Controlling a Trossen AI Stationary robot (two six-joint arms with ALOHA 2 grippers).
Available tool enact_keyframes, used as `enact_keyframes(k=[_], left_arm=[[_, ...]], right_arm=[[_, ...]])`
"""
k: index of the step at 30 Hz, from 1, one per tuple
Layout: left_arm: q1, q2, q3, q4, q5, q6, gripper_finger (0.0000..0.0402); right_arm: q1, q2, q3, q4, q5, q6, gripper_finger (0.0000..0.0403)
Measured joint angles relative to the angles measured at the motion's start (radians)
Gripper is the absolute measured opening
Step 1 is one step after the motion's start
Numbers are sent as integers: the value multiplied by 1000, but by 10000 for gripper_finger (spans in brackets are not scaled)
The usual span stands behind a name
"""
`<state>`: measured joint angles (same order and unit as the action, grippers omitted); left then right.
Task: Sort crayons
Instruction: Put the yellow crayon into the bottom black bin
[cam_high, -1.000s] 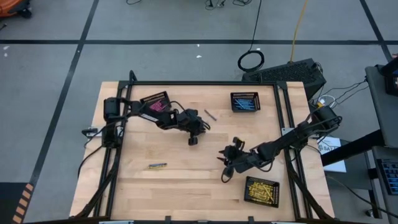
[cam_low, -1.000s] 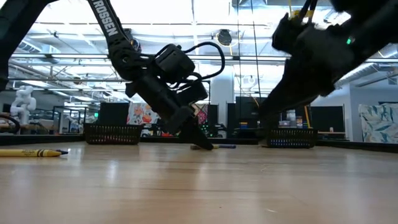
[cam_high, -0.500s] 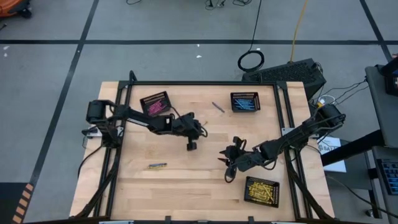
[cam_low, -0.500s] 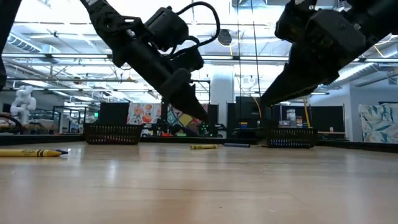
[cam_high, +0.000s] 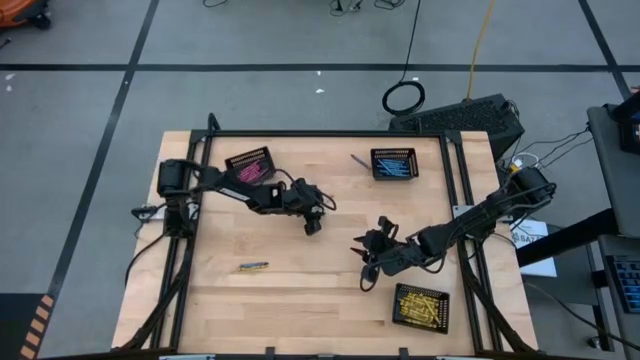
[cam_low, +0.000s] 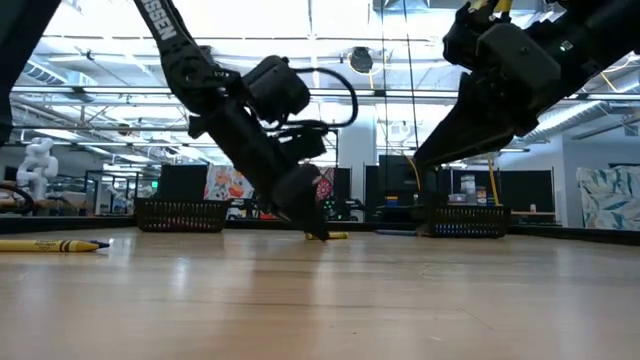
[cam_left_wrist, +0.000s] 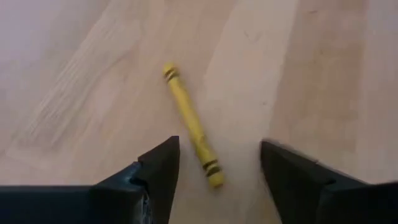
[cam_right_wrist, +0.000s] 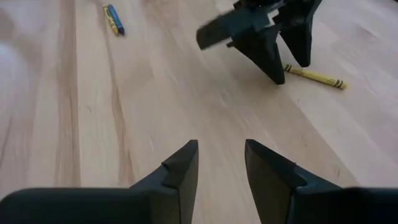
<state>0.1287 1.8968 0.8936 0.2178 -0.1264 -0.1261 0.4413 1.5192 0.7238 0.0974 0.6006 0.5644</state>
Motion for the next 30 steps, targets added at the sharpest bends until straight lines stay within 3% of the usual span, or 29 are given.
enact_keyframes(k=[7, 15, 18, 23, 30], left_arm=[[-8, 21, 2, -9, -38, 1, 160], [-62, 22, -15, 19, -55, 32, 18], [-102, 23, -17, 34, -73, 65, 13], [-177, 24, -17, 51, -49, 83, 11], [-252, 25, -17, 103, 33, 144, 6]], right_arm=[[53, -61, 0, -55, -2, -8, 116], [85, -95, 0, -131, 27, -7, 116], [80, -47, 0, -124, 79, -2, 116], [52, -18, 0, -162, 39, -10, 127], [28, -63, 0, -153, -27, -91, 186]])
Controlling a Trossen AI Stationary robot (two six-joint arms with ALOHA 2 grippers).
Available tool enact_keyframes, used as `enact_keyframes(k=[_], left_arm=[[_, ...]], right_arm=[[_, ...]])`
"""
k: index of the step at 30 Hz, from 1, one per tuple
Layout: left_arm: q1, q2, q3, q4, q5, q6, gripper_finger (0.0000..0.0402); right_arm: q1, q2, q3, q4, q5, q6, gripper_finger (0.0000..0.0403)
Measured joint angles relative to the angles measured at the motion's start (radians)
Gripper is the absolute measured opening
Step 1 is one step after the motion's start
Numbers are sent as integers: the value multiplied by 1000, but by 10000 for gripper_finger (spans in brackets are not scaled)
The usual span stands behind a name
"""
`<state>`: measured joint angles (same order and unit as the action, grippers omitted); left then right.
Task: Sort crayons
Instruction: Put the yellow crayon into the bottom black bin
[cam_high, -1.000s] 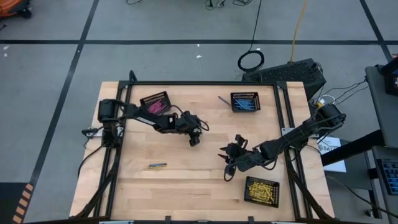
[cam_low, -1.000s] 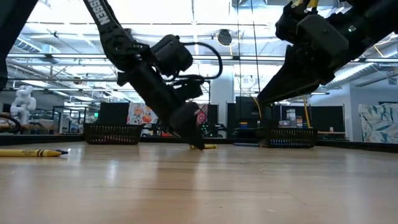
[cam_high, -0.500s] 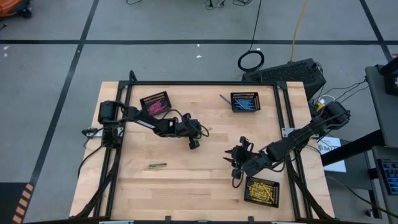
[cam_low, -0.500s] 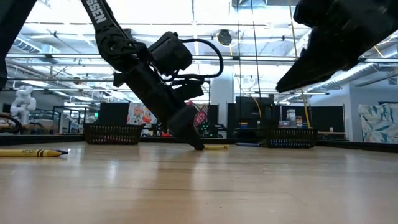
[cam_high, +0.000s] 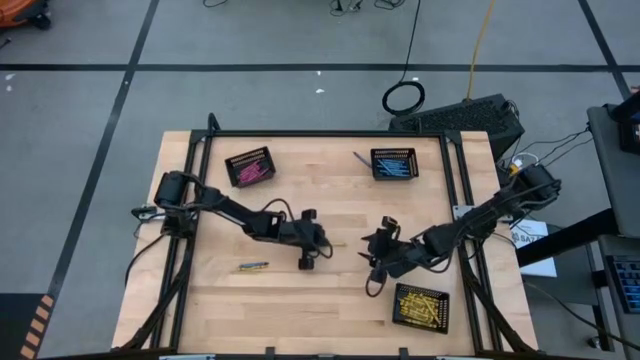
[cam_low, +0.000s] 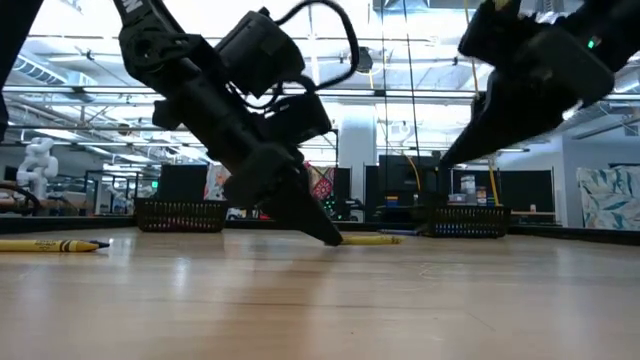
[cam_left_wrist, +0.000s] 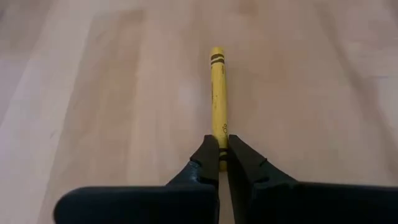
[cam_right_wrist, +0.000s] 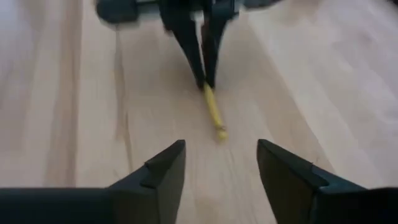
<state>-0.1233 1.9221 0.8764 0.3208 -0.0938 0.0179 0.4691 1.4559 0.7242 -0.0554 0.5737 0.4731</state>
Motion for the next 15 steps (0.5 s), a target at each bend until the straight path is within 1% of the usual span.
enact_keyframes(k=[3, 5, 7, 10, 13, 15], left_arm=[[-11, 0, 0, 29, 14, 17, 6], [-15, 0, 0, 35, 13, 16, 6], [-17, 0, 0, 36, 13, 16, 5], [-18, 0, 0, 36, 13, 16, 5], [-17, 0, 0, 37, 13, 16, 5], [-17, 0, 0, 37, 13, 16, 5]], right_arm=[[-31, 28, -1, 27, -69, -66, 214], [-47, 60, -1, 76, -106, -120, 226], [-65, 102, -1, 163, -134, -170, 232], [-90, 160, -1, 253, -130, -219, 229], [-125, 216, 0, 317, -137, -229, 214], [-149, 263, -1, 365, -189, -227, 201]])
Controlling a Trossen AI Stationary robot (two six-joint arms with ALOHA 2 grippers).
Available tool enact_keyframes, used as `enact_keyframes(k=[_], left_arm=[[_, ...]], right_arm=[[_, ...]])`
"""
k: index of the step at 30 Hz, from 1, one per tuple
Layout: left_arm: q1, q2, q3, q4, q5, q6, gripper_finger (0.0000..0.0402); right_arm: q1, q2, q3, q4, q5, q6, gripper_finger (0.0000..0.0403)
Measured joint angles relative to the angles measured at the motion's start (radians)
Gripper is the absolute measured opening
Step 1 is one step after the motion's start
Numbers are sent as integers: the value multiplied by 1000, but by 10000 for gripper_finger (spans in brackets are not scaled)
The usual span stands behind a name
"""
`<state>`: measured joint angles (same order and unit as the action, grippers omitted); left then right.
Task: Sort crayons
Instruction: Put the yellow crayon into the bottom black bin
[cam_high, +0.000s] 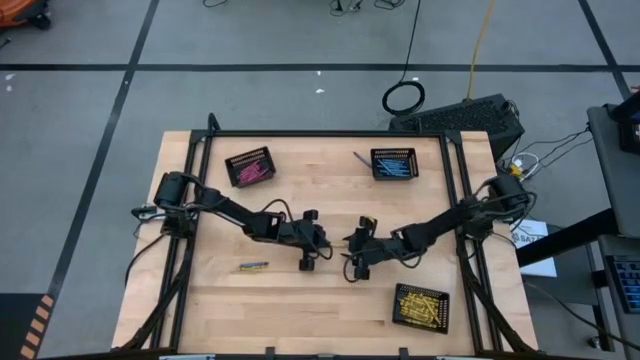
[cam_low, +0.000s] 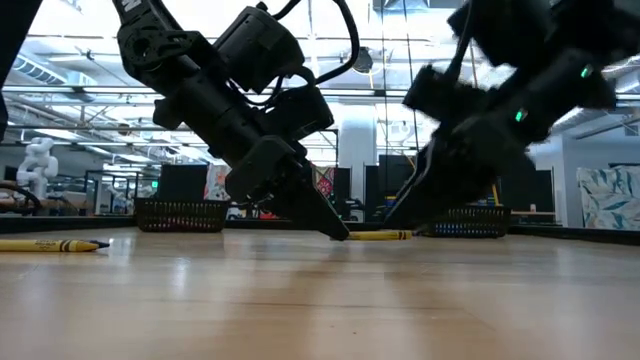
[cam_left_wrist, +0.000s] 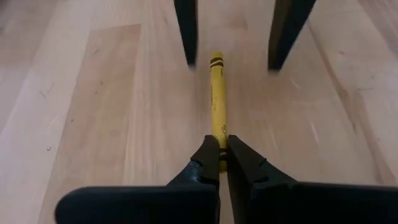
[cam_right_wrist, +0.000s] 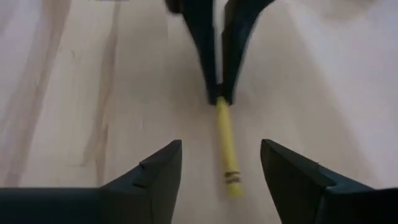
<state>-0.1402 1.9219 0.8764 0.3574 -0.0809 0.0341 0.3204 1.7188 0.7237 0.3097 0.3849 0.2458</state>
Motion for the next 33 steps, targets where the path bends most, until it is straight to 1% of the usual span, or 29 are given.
enact_keyframes(k=[1, 6, 9, 14, 16, 18, 20, 22, 24, 26, 29, 31, 33], left_arm=[[0, 0, 0, 0, 0, 0, 5], [0, 0, 0, 3, 0, 0, 3], [0, 0, 0, 3, 0, -1, 2], [0, 0, 0, 1, -2, -1, 2], [1, -3, 0, -4, -1, -1, 10], [3, -29, 0, -19, -2, 2, 28], [3, -63, 1, 7, -2, 0, 52], [3, -98, 2, 17, -16, -1, 78], [2, -122, 2, 25, -35, 0, 100], [2, -126, 2, 33, -51, 0, 118], [2, -121, 2, 17, -71, 0, 134], [3, -107, 2, 18, -82, 0, 139], [3, -103, 0, -9, -88, 0, 141]], right_arm=[[-9, 25, 0, 21, -20, 0, 194], [-40, 108, 1, 91, -23, 4, 149], [-43, 122, 2, 103, -24, 12, 107], [-43, 123, 2, 83, -23, 18, 17], [-43, 118, 3, 61, -16, 46, 10], [-35, 88, 3, -2, -1, 89, 12], [-12, 35, 0, -90, 20, 121, 7], [27, -42, -3, -194, 36, 171, 4], [82, -135, 10, -311, 31, 253, 4], [153, -222, 42, -456, 2, 339, 3], [278, -308, 129, -644, -45, 470, 3], [372, -344, 201, -744, -51, 601, 3], [466, -356, 267, -851, -69, 771, 3]])
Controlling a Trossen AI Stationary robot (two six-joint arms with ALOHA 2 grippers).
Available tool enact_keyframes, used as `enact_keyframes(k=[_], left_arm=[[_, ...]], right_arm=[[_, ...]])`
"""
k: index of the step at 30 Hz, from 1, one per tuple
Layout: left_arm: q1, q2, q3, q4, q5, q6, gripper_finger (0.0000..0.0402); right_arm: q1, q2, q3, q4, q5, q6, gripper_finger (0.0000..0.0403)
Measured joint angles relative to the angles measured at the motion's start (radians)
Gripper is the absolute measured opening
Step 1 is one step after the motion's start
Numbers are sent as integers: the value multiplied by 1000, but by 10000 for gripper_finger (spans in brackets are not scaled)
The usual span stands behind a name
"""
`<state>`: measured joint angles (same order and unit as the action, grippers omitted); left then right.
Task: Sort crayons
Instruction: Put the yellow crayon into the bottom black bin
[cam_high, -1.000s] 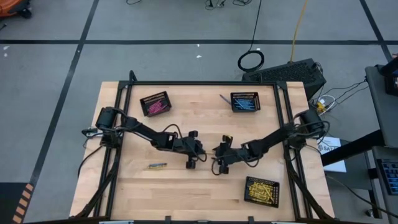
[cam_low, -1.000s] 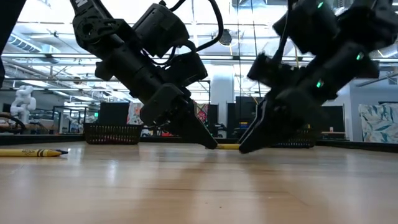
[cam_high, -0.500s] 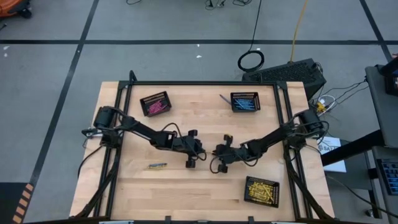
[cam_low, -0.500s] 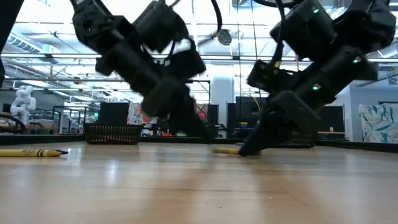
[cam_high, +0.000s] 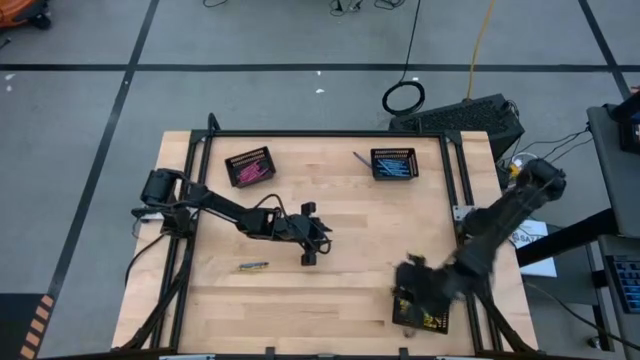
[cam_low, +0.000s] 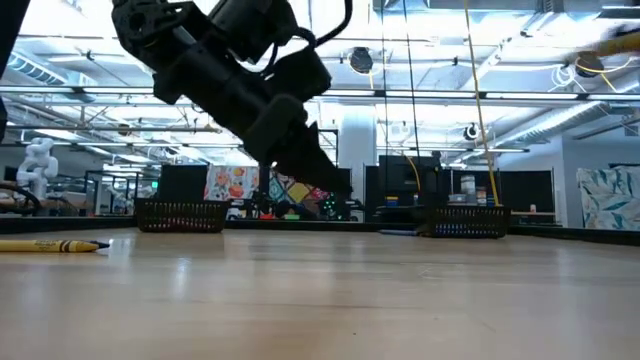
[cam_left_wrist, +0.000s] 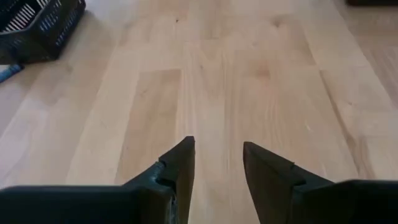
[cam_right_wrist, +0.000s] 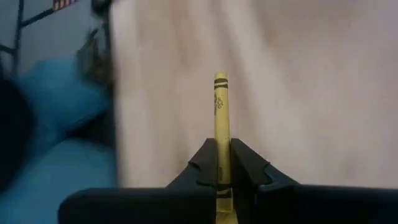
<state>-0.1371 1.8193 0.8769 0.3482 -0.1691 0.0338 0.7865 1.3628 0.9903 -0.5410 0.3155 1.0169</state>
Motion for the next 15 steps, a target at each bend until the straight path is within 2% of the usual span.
enact_keyframes(k=[4, 6, 10, 15], left_arm=[[0, -2, 0, 18, -6, 2, 141], [0, -1, 0, 34, -20, 9, 141], [0, -2, 0, 55, -28, 33, 141], [-7, -2, 0, 54, -39, 60, 141]], right_arm=[[172, 14, 51, -98, -80, 400, 3], [238, 33, 44, -110, -84, 519, 3], [301, 94, 24, -189, -99, 661, 5], [291, 144, 23, -308, -99, 750, 30]])
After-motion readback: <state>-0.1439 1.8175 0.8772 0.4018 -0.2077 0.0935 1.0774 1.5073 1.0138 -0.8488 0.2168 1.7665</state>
